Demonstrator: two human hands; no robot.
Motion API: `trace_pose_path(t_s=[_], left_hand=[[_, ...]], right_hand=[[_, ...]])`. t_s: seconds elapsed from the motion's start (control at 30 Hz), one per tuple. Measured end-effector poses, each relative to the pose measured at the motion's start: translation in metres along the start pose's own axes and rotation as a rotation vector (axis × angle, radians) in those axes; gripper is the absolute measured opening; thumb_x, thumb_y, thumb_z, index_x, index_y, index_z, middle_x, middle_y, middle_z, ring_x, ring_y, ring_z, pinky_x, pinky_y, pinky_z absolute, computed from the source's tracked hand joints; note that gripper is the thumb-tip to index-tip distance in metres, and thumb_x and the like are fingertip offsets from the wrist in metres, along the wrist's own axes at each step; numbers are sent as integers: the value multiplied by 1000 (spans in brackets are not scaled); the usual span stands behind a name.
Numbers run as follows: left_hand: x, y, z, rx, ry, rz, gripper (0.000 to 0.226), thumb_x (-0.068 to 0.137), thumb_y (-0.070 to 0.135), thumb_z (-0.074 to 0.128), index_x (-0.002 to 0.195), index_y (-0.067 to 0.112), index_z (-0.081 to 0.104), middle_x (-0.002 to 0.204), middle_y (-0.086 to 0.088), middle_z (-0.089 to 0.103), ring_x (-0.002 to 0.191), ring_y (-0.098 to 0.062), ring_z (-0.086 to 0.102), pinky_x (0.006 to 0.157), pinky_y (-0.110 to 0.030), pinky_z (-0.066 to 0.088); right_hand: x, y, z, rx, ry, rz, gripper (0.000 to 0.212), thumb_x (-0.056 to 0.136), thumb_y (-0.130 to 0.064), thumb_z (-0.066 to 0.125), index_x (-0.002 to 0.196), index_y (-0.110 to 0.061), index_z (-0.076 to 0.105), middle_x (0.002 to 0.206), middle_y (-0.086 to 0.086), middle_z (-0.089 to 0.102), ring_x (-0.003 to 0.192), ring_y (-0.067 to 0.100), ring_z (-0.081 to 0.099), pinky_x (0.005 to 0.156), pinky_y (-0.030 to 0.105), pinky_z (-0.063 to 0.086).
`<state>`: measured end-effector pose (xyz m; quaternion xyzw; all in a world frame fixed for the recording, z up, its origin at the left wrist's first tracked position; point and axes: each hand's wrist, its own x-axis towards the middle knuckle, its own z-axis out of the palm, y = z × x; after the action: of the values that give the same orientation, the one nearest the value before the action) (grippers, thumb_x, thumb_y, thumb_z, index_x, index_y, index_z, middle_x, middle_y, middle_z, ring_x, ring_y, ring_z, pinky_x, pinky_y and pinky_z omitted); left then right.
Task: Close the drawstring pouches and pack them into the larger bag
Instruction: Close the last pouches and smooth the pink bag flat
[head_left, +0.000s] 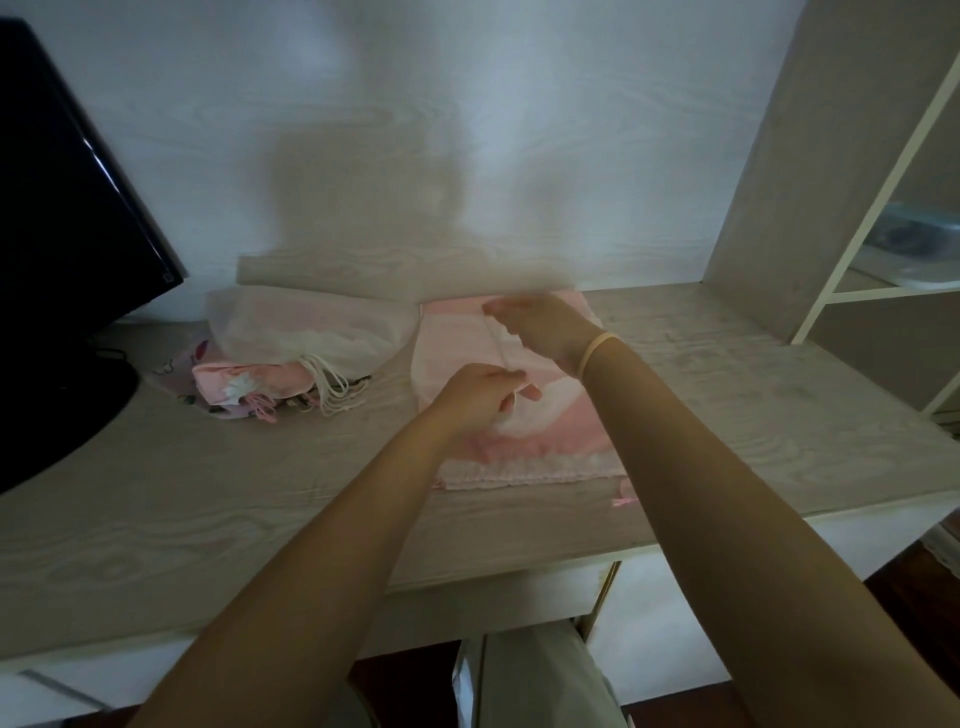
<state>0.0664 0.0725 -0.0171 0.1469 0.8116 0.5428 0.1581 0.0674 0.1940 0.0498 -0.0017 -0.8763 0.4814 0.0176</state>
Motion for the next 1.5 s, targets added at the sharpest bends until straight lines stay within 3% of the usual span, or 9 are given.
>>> trace_pose_path(t_s=[0.17, 0.3, 0.43, 0.63, 0.8, 0.9, 1.07, 1.27, 1.5], left_hand=[[7, 2, -9, -205, -7, -73, 35, 101, 25, 48, 92, 2, 73, 52, -1, 49, 46, -13, 34, 44, -22, 25], [13, -1, -11, -266, 10, -112, 39, 98, 20, 52, 107, -16, 64, 62, -8, 53, 47, -15, 40, 45, -23, 28], [10, 0, -12, -240, 40, -115, 32, 101, 18, 49, 90, -1, 72, 55, -1, 51, 49, -15, 39, 50, -26, 27], [9, -4, -15, -183, 90, -47, 31, 100, 21, 49, 90, 3, 73, 63, -2, 61, 50, -14, 51, 50, -25, 37], [6, -1, -14, -186, 104, -31, 26, 97, 20, 55, 86, 3, 73, 67, -5, 64, 53, -16, 54, 53, -26, 42], [4, -2, -15, -190, 108, -18, 20, 91, 17, 63, 79, 3, 71, 66, -7, 66, 55, -18, 56, 56, -29, 45], [3, -8, -20, -197, 111, -26, 17, 88, 16, 63, 85, 2, 73, 67, -6, 71, 61, -20, 61, 60, -30, 47], [3, -13, -21, -277, 95, -55, 19, 93, 14, 58, 87, 3, 71, 70, -9, 67, 62, -20, 60, 61, -30, 48], [1, -13, -21, -390, 119, -99, 15, 94, 12, 59, 92, 2, 70, 80, -14, 71, 65, -20, 66, 60, -27, 53]], right_hand=[[-6, 26, 0, 77, -44, 95, 32, 88, 7, 41, 103, 0, 69, 97, 22, 70, 84, 29, 66, 83, 36, 54], [-15, 32, 1, -81, -5, 5, 30, 92, -5, 42, 95, -6, 72, 84, 11, 70, 65, 19, 61, 64, 28, 52], [-20, 27, -12, -362, 72, -102, 26, 92, -19, 50, 89, -12, 75, 75, 2, 64, 59, 17, 49, 57, 27, 41], [-58, -3, -38, -716, -621, 28, 22, 92, -30, 58, 90, -16, 74, 84, -7, 72, 72, 5, 66, 84, 23, 49], [-37, 14, -23, -500, -148, 29, 23, 92, -28, 59, 94, -9, 72, 89, 2, 73, 73, 12, 68, 63, 24, 56], [-33, 27, -4, -540, -123, 27, 40, 88, -46, 61, 83, -9, 73, 78, 4, 72, 60, 13, 64, 51, 22, 49], [-33, 42, 17, -492, -36, -30, 49, 76, -51, 73, 91, -4, 75, 87, 14, 72, 72, 20, 61, 78, 37, 52], [-37, 47, 22, -321, 64, -38, 10, 84, -20, 71, 83, -10, 73, 77, 5, 68, 53, 7, 51, 55, 21, 47], [-43, 46, 19, -122, 36, 9, 19, 91, -20, 59, 82, -7, 70, 62, 3, 59, 48, 12, 49, 44, 18, 40]])
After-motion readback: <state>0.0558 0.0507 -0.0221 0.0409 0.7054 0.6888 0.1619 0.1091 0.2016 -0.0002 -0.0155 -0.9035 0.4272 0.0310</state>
